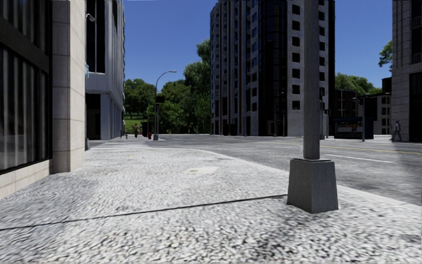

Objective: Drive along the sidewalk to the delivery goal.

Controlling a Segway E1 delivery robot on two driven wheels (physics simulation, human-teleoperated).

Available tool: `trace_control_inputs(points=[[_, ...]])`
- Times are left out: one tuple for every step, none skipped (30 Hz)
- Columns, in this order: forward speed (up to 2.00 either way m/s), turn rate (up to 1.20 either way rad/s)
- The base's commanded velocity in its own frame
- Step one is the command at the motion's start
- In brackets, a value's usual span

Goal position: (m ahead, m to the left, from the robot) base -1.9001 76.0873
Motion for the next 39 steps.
trace_control_inputs(points=[[1.17, 0.36], [1.17, 0.35], [1.17, 0.34], [1.17, 0.33], [1.17, 0.28], [1.17, 0.28], [1.17, 0.15], [1.17, 0.09], [1.17, 0.07], [1.17, 0.05], [1.19, 0.05], [1.20, 0.05], [1.20, 0.05], [1.22, 0.05], [1.22, 0.07], [1.23, 0.10], [1.23, 0.12], [1.24, 0.15], [1.27, 0.18], [1.27, 0.18], [1.28, 0.20], [1.28, 0.21], [1.28, 0.21], [1.28, 0.21], [1.28, 0.18], [1.28, 0.15], [1.28, 0.12], [1.28, 0.10], [1.28, 0.08], [1.28, 0.07], [1.28, 0.07], [1.28, 0.07], [1.29, 0.07], [1.29, 0.07], [1.29, 0.07], [1.31, 0.07], [1.37, 0.07], [1.40, 0.09], [1.42, 0.15]])
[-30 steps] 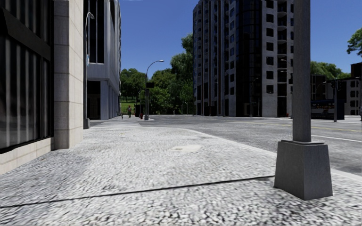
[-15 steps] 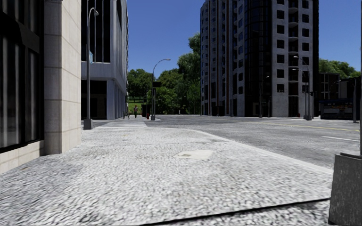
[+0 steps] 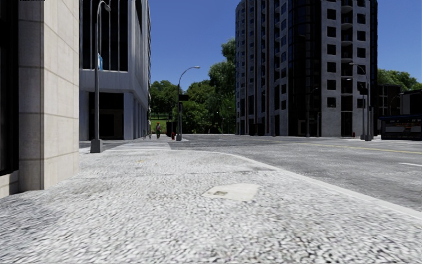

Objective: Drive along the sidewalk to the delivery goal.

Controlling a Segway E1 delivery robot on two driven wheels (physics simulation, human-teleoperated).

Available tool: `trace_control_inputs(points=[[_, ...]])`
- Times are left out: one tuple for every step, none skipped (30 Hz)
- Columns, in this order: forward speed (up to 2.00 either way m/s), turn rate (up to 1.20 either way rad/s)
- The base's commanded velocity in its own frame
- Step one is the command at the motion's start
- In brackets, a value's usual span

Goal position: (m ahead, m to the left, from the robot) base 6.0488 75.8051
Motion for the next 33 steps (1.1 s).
trace_control_inputs(points=[[1.42, 0.18], [1.42, 0.18], [1.42, 0.19], [1.42, 0.20], [1.42, 0.20], [1.42, 0.21], [1.42, 0.22], [1.42, 0.23], [1.42, 0.23], [1.43, 0.23], [1.44, 0.23], [1.45, 0.23], [1.49, 0.23], [1.52, 0.23], [1.54, 0.23], [1.54, 0.23], [1.55, 0.23], [1.59, 0.23], [1.64, 0.23], [1.69, 0.23], [1.72, 0.23], [1.72, 0.23], [1.77, 0.25], [1.79, 0.26], [1.81, 0.26], [1.88, 0.27], [1.92, 0.27], [1.93, 0.27], [1.93, 0.27], [2.00, 0.27], [2.00, 0.27], [2.00, 0.27], [2.00, 0.27]])
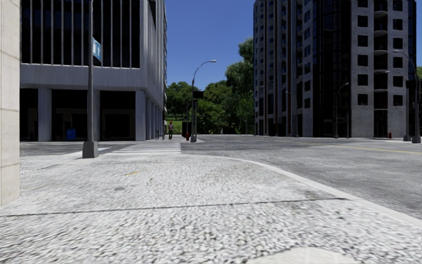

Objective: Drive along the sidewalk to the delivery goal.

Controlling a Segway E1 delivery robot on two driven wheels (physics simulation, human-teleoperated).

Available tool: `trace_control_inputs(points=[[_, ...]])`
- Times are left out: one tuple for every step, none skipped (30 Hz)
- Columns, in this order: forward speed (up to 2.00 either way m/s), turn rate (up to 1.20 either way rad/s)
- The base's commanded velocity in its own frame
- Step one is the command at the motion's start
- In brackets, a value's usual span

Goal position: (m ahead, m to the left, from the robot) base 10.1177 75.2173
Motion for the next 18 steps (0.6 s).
trace_control_inputs(points=[[2.00, 0.27], [2.00, 0.27], [2.00, 0.30], [2.00, 0.30], [2.00, 0.35], [2.00, 0.39], [2.00, 0.41], [2.00, 0.45], [2.00, 0.47], [2.00, 0.48], [2.00, 0.48], [2.00, 0.48], [2.00, 0.48], [2.00, 0.48], [2.00, 0.48], [2.00, 0.48], [2.00, 0.48], [2.00, 0.48]])
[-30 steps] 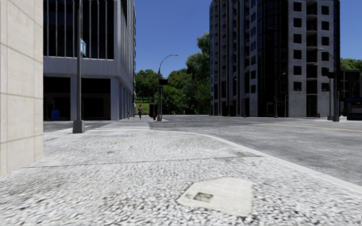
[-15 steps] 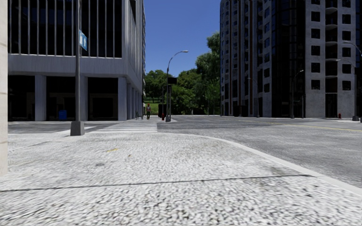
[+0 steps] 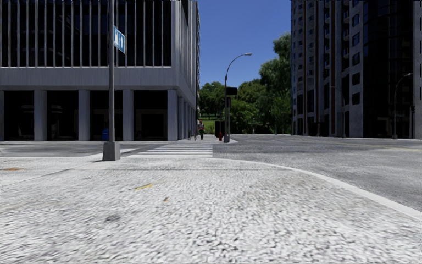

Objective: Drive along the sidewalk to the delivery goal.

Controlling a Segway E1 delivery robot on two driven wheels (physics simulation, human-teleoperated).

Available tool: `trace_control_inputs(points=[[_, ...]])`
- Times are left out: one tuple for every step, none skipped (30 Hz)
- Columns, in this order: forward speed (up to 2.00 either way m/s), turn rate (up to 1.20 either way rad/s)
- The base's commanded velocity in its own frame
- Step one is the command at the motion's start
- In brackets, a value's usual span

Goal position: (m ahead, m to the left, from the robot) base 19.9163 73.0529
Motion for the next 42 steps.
trace_control_inputs(points=[[2.00, 0.48], [2.00, 0.48], [2.00, 0.48], [2.00, 0.48], [2.00, 0.48], [2.00, 0.48], [2.00, 0.48], [2.00, 0.31], [2.00, 0.31], [2.00, 0.02], [2.00, -0.40], [2.00, 0.00], [2.00, 0.00], [2.00, 0.00], [2.00, 0.00], [2.00, 0.00], [2.00, 0.00], [2.00, 0.00], [2.00, 0.00], [2.00, 0.00], [2.00, 0.00], [2.00, 0.00], [2.00, 0.00], [2.00, 0.00], [2.00, 0.00], [2.00, 0.00], [2.00, 0.00], [2.00, 0.00], [2.00, 0.00], [2.00, 0.00], [2.00, 0.00], [2.00, 0.00], [2.00, 0.00], [2.00, 0.00], [2.00, 0.00], [2.00, 0.00], [2.00, 0.00], [2.00, 0.00], [2.00, 0.00], [2.00, 0.00], [2.00, 0.00], [2.00, 0.00]])
